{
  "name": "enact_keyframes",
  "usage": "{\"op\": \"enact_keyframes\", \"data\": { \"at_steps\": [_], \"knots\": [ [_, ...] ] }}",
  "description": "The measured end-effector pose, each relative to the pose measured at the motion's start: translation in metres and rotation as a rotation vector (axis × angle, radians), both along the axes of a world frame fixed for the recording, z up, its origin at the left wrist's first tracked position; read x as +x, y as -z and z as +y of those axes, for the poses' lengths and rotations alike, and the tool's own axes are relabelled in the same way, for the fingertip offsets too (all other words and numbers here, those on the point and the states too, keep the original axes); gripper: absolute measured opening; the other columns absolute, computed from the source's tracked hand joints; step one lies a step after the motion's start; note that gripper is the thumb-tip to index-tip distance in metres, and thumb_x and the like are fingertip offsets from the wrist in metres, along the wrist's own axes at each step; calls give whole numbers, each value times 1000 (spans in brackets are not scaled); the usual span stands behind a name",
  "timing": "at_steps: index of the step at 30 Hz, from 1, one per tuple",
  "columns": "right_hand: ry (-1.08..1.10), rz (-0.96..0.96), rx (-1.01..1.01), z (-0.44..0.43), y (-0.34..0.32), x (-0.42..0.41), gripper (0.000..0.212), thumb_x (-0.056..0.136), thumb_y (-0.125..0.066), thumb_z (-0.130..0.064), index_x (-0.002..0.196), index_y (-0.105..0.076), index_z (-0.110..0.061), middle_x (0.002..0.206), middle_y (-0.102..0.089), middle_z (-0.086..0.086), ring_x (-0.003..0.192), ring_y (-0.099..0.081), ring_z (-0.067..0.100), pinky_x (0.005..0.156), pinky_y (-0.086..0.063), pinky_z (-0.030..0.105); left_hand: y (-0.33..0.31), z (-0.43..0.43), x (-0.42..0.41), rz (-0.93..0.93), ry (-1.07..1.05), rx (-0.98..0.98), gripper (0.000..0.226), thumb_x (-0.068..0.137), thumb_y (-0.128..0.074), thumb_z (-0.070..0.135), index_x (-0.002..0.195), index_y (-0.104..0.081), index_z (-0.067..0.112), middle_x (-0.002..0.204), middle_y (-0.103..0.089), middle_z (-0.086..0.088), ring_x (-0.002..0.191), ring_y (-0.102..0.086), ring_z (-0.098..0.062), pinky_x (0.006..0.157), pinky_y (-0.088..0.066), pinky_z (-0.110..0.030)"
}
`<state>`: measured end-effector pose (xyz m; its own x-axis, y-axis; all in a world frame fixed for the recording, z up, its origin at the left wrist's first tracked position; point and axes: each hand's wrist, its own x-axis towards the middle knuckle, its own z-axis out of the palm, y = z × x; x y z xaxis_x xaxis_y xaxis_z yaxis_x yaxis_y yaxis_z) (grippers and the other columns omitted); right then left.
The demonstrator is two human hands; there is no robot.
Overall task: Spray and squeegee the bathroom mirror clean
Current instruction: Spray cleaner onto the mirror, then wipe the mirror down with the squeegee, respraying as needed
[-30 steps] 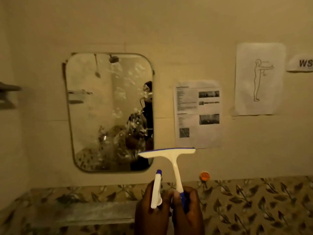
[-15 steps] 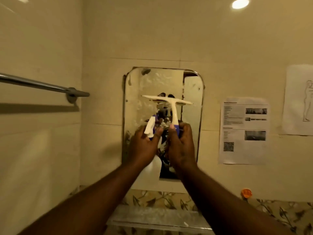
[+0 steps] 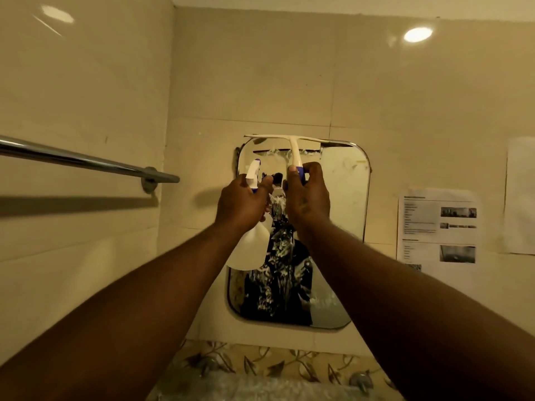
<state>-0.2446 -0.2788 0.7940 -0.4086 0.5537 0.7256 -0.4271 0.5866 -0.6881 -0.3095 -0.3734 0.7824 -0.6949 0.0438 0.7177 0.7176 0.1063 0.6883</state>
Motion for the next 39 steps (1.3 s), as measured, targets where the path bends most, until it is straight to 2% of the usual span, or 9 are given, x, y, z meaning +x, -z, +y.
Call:
{"op": "enact_keyframes", "data": {
  "at_steps": [6, 10, 14, 18, 21, 23, 32, 37, 39],
  "knots": [
    [-9, -33, 56, -2, 0, -1, 28, 102, -43, -46, 117, -48, -23, 96, -64, 1, 79, -62, 14, 79, -58, 45, 0, 5, -4, -33, 5, -62, 46, 95, -61, 51, 122, -60, 14, 71, -70, 0, 47, -66, -13, 35, -41, -10],
    [7, -44, 44, 6, -1, 1, 30, 102, -43, -45, 120, -48, -22, 100, -66, 4, 82, -63, 16, 83, -57, 46, 0, 21, 5, -44, 82, -72, 51, 94, -59, 56, 128, -57, 19, 79, -72, -5, 51, -69, -21, 49, -58, -30],
    [54, -46, 14, 26, -1, 8, 26, 102, -42, -48, 115, -47, -26, 93, -66, 1, 82, -66, 20, 85, -57, 50, -2, 47, 18, -20, 74, -123, 43, 96, -57, 54, 121, -60, 19, 83, -69, 0, 62, -68, -19, 51, -51, -27],
    [91, -30, 18, 51, 0, 22, 27, 102, -42, -48, 114, -48, -25, 87, -63, -3, 76, -63, 15, 73, -56, 40, -5, 73, 28, 10, 120, -101, 50, 96, -55, 55, 136, -56, 24, 97, -65, 4, 79, -66, -20, 62, -50, -28],
    [106, -19, 6, 68, -1, 31, 25, 103, -42, -46, 113, -47, -24, 86, -63, -4, 72, -63, 12, 61, -50, 31, -7, 92, 31, 51, 99, -126, 54, 95, -54, 59, 133, -58, 21, 110, -71, -5, 88, -67, -25, 78, -57, -38],
    [123, -19, -14, 76, -1, 36, 25, 103, -42, -46, 113, -47, -24, 86, -63, -3, 73, -64, 14, 65, -54, 34, -8, 103, 35, 74, 110, -140, 52, 96, -55, 56, 134, -58, 21, 115, -71, -6, 89, -64, -23, 83, -56, -38],
    [177, -25, -44, 98, 11, 44, 19, 102, -43, -48, 108, -41, -30, 90, -63, -2, 79, -65, 18, 76, -58, 40, 4, 126, 50, 56, 210, -156, 51, 97, -57, 49, 140, -53, 22, 100, -61, 5, 91, -64, -21, 81, -56, -38],
    [107, -78, -10, 78, 22, 33, 22, 100, -42, -53, 111, -43, -34, 89, -65, -4, 78, -68, 19, 76, -61, 51, 14, 103, 40, 7, 156, -139, 45, 97, -57, 49, 132, -59, 21, 98, -66, 2, 71, -59, -10, 58, -45, -25],
    [86, -99, 13, 63, 26, 26, 24, 100, -41, -53, 114, -43, -34, 95, -67, -2, 80, -68, 18, 76, -61, 50, 19, 86, 34, -17, 145, -130, 44, 98, -56, 49, 134, -58, 23, 90, -65, 5, 67, -60, -8, 53, -45, -22]
  ]
}}
